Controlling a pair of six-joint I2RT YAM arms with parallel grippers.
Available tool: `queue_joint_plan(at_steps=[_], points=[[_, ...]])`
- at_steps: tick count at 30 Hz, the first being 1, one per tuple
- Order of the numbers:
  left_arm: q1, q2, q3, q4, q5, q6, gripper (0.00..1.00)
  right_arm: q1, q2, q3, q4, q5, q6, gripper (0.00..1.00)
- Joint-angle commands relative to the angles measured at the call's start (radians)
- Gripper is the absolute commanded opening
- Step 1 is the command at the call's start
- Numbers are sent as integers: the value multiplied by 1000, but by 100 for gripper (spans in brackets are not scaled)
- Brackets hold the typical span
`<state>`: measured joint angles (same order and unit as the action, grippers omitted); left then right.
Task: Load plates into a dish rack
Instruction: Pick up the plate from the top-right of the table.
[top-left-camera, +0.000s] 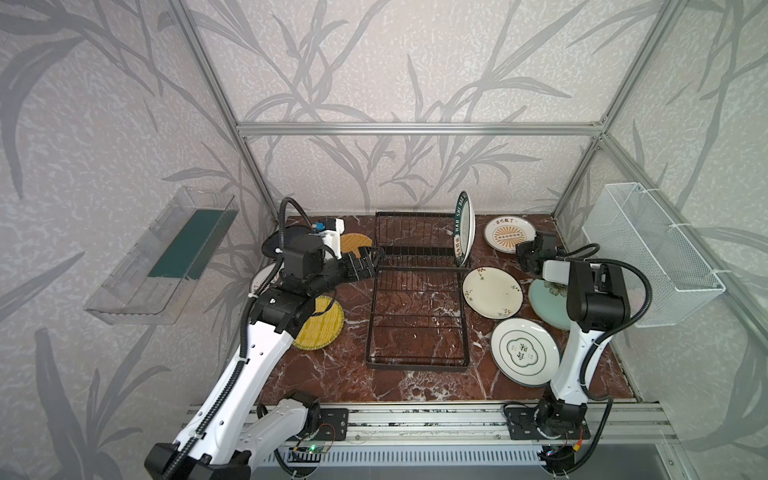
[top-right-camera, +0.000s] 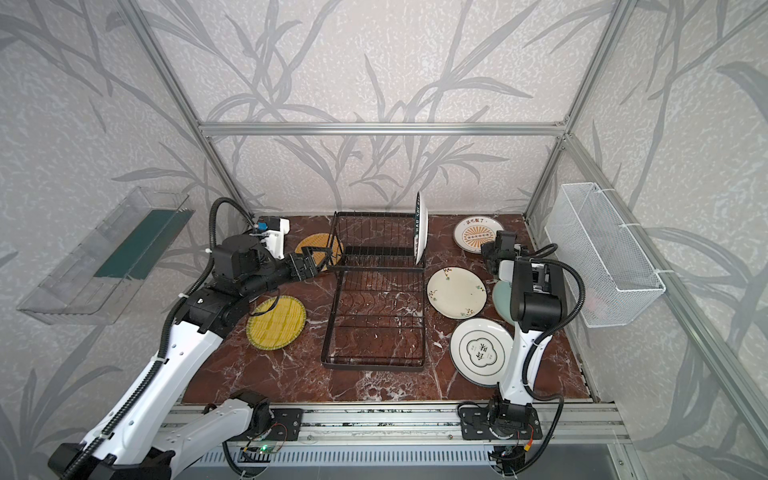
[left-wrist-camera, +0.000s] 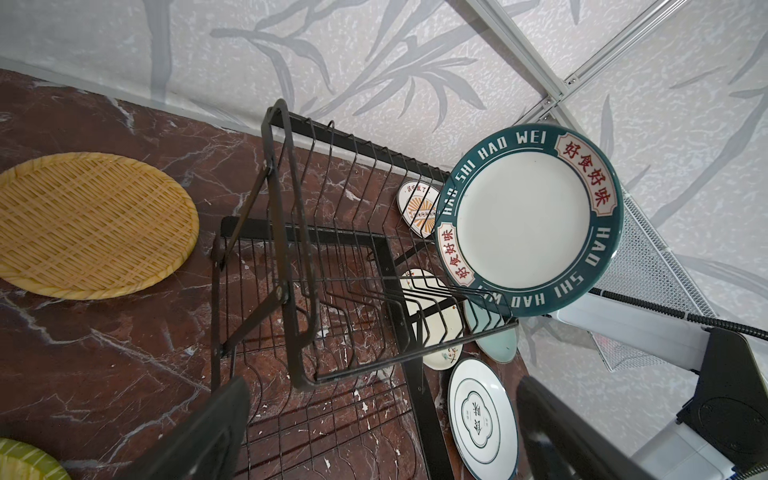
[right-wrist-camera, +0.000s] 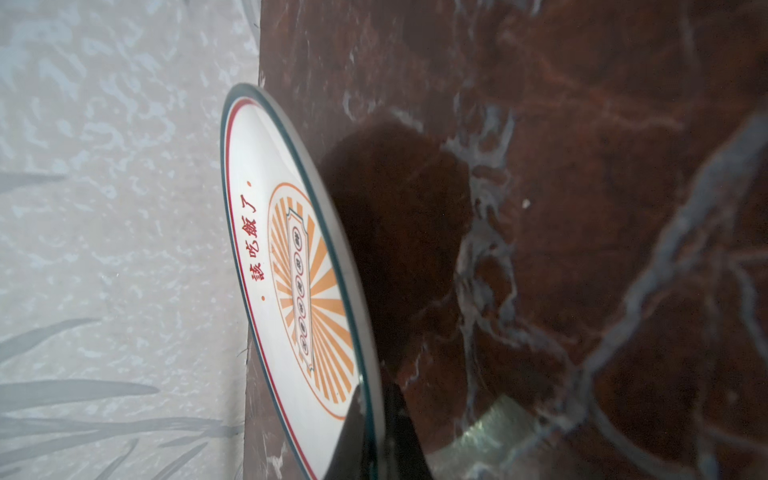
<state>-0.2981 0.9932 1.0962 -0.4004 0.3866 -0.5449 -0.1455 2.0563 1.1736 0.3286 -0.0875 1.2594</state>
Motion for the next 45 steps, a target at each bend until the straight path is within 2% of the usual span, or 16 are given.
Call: queue_joint_plan(at_steps=[1,5,12,20,31,37,45], points=[[3,-24,-16,-21,-16,37,99,-20,-133,-31,54,-33,-31,0],[4,-37,-18,-23,-16,50,99,-39,-229,-74,26,-62,-38,0],[3,-60,-30,-15,-8,62,99,-70,-441,-111,-177,-111,-86,0],[1,-86,-44,-5,8,89,99,-85,-723,-114,-548,-68,-189,0],[-41,-123,-72,65,18,146,99,-87,-932,-23,-983,-67,-209,0],[-140,-119,-61,53,-37,243,99,-86,-975,29,-1190,-56,-254,0],[-416,-62,-54,70,-144,509,99,-67,-994,37,-1340,-72,-329,0]])
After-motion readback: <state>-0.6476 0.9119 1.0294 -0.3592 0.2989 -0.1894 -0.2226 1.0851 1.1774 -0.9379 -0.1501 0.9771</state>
